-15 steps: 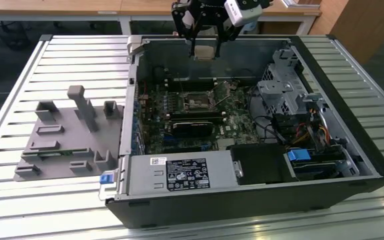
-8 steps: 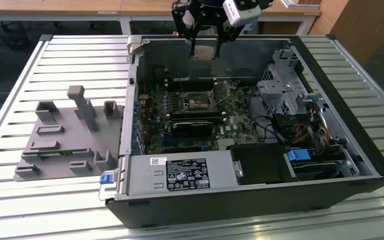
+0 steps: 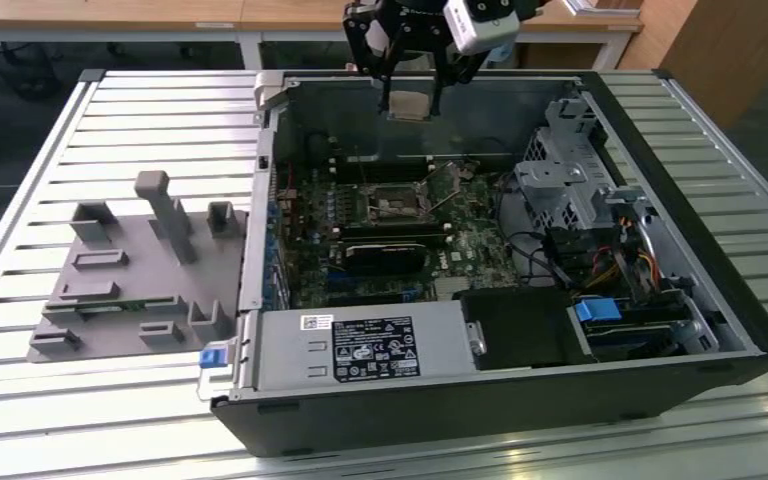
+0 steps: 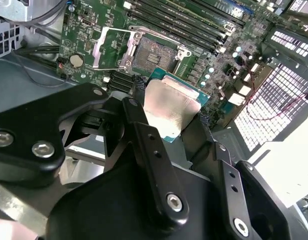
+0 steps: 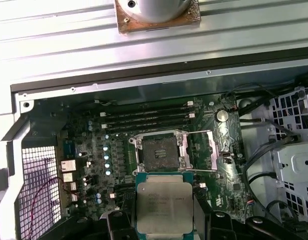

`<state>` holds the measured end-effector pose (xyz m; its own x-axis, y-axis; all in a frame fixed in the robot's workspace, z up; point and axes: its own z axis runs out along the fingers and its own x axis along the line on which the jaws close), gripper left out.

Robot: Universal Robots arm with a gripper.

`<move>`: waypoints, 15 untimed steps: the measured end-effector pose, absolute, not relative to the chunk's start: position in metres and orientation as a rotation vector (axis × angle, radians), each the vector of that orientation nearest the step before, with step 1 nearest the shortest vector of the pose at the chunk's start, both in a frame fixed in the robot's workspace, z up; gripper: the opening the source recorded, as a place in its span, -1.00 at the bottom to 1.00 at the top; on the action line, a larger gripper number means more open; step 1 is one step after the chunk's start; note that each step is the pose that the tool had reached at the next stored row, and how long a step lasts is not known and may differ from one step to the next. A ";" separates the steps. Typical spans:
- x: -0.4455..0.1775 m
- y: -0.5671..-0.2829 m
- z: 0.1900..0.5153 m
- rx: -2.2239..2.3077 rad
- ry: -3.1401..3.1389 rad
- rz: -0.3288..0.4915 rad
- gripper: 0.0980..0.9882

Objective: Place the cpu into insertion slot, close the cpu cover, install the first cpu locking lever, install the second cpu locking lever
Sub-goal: 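Place the cpu into insertion slot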

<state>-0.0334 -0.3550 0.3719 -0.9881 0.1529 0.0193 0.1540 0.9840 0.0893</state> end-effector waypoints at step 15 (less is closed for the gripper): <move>-0.033 -0.355 0.372 -0.363 -3.108 -0.142 0.00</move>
